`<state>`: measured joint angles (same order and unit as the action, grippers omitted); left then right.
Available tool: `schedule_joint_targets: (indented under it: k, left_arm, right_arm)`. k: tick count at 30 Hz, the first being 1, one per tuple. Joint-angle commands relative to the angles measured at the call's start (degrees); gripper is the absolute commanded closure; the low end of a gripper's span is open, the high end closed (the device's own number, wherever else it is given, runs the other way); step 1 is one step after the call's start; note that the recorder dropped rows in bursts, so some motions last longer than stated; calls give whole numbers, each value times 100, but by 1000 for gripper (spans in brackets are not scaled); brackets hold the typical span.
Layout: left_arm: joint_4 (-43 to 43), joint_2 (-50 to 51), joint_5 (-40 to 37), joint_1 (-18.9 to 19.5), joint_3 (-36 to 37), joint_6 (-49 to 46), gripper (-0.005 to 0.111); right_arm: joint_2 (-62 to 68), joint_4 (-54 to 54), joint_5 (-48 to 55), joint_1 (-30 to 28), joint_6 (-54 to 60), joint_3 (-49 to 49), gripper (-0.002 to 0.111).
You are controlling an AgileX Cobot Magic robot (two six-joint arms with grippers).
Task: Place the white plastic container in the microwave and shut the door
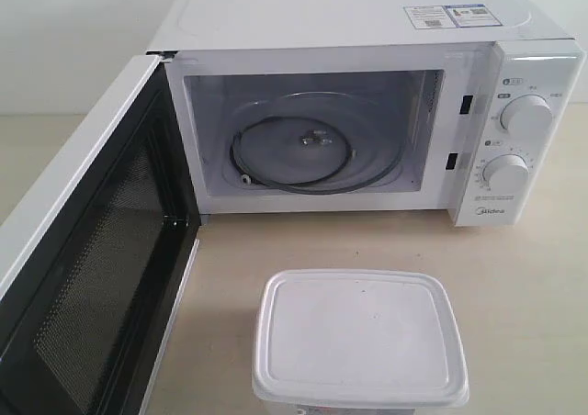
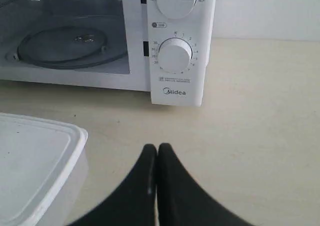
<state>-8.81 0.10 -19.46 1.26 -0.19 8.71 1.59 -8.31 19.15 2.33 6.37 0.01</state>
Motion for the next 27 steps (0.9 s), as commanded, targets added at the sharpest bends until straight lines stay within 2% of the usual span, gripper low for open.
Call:
schedule_joint_targets:
  k: [1, 13, 15, 17, 18, 19, 21, 27]
  left_arm:
    - [39, -10, 7, -34, 19, 23, 103]
    - [39, -10, 7, -34, 19, 23, 103]
    - [39, -10, 7, -34, 19, 23, 103]
    - [39, -10, 7, -34, 19, 23, 103]
    - [39, -10, 7, -34, 19, 23, 103]
    - [39, -10, 7, -34, 19, 23, 103]
    - [39, -10, 7, -34, 19, 23, 103]
    - [39, -10, 7, -34, 19, 23, 103]
  right_arm:
    - [-31, 5, -347, 15, 64, -1, 108]
    - [-31, -16, -3899, 15, 22, -1, 108]
    - [-31, -16, -4947, 15, -487, -1, 108]
    - [-31, 11, -6494, 15, -1332, -1, 108]
    - [-31, 74, -6896, 15, -1335, -86, 108]
    - [-31, 125, -6862, 15, -1289, -286, 108]
    - [-31, 267, -6005, 15, -1277, -1044, 108]
    - [527, 613, -1717, 15, -1458, -3197, 108]
